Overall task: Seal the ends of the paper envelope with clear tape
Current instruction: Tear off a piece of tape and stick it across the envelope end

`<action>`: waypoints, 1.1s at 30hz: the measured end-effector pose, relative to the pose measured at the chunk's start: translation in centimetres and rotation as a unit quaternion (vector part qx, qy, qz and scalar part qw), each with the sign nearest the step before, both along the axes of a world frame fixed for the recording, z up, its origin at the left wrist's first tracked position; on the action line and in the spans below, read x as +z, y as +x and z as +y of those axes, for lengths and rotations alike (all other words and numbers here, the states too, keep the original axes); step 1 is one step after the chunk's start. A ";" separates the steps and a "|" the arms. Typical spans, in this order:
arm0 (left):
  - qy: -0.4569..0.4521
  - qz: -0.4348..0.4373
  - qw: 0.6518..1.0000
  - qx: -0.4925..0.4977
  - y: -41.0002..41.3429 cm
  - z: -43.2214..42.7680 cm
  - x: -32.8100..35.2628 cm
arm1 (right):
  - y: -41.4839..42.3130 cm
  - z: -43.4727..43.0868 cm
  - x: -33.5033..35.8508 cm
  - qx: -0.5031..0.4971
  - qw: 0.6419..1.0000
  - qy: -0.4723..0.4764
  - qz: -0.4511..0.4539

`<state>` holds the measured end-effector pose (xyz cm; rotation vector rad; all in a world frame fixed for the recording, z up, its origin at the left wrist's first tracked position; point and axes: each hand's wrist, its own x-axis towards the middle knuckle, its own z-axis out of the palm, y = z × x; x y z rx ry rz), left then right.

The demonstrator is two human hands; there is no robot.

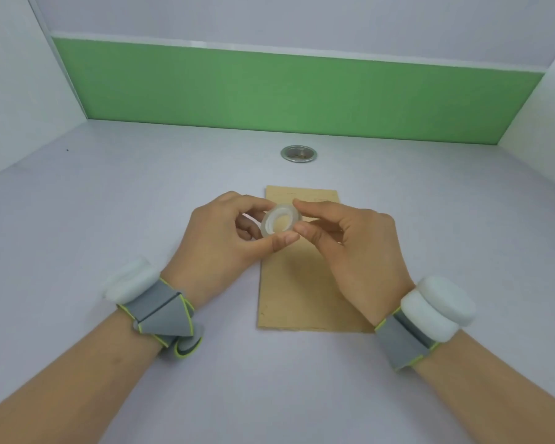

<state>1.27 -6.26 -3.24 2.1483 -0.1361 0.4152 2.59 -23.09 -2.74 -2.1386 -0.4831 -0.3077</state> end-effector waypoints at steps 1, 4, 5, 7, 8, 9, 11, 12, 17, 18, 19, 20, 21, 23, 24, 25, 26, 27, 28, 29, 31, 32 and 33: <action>-0.005 0.002 1.000 0.001 -0.1 0.0 0.0 | -0.1 0.0 0.0 -0.001 1.000 0.010 0.004; -0.024 0.011 1.000 0.004 -0.2 -0.2 0.2 | -0.3 0.0 0.0 -0.013 1.000 0.028 -0.003; -0.030 0.013 0.999 0.006 -0.3 -0.3 0.3 | -0.3 0.1 0.0 -0.018 0.999 0.036 -0.007; -0.036 0.019 0.999 0.013 -0.3 -0.4 0.4 | -0.3 0.1 -0.2 -0.026 0.998 0.052 -0.016; -0.038 0.023 0.999 0.017 -0.4 -0.4 0.4 | -0.2 0.1 -0.2 -0.028 0.998 0.057 -0.020; -0.039 0.025 0.999 0.019 -0.4 -0.5 0.4 | -0.2 0.1 -0.3 -0.027 0.998 0.060 -0.021; -0.041 0.031 0.999 0.019 -0.5 -0.5 0.5 | -0.1 0.0 -0.2 -0.015 0.997 0.075 -0.007; -0.045 0.034 0.998 0.017 -0.5 -0.4 0.4 | -0.1 0.0 -0.2 -0.005 0.996 0.087 0.003; -0.061 0.017 0.998 0.006 -0.3 -0.3 0.2 | 0.0 0.1 -0.2 0.025 0.993 0.112 0.013; -0.061 0.013 0.998 -0.001 -0.3 -0.3 0.2 | 0.0 0.1 -0.2 0.024 0.993 0.112 0.010; -0.064 0.011 0.998 -0.011 -0.3 -0.3 0.2 | 0.0 0.0 -0.1 0.022 0.993 0.113 0.006; -0.064 0.011 0.998 -0.027 -0.4 -0.4 0.2 | 0.0 -0.1 0.0 0.021 0.993 0.114 0.002; -0.060 0.012 0.997 -0.044 -0.5 -0.5 0.1 | 0.0 -0.2 0.1 0.024 0.993 0.113 -0.002; -0.038 0.016 0.997 -0.070 -0.6 -0.8 0.0 | 0.0 -0.3 0.2 0.047 0.994 0.098 -0.003; -0.032 0.019 0.996 -0.077 -0.8 -1.1 0.0 | -0.1 -0.3 0.2 0.059 0.995 0.083 -0.008; -0.034 0.022 0.996 -0.081 -0.9 -1.3 -0.1 | -0.1 -0.2 0.1 0.069 0.995 0.066 -0.018; -0.041 0.024 0.995 -0.085 -1.0 -1.6 -0.1 | -0.2 -0.1 0.0 0.074 0.995 0.053 -0.028; -0.046 0.024 0.995 -0.087 -1.1 -1.8 0.0 | -0.2 0.0 -0.1 0.078 0.995 0.048 -0.035; -0.051 0.024 0.995 -0.087 -1.2 -1.9 0.1 | -0.2 0.0 -0.1 0.080 0.995 0.048 -0.039; -0.056 0.027 0.994 -0.085 -1.2 -1.8 0.1 | -0.2 0.0 -0.1 0.082 0.995 0.049 -0.044; -0.067 0.031 0.994 -0.082 -1.1 -1.7 0.2 | -0.1 0.1 -0.1 0.081 0.994 0.046 -0.058; -0.070 0.033 0.994 -0.081 -1.0 -1.6 0.1 | -0.1 0.1 -0.1 0.080 0.994 0.043 -0.066; -0.071 0.035 0.994 -0.082 -0.9 -1.6 0.1 | 0.0 0.1 -0.1 0.078 0.994 0.038 -0.073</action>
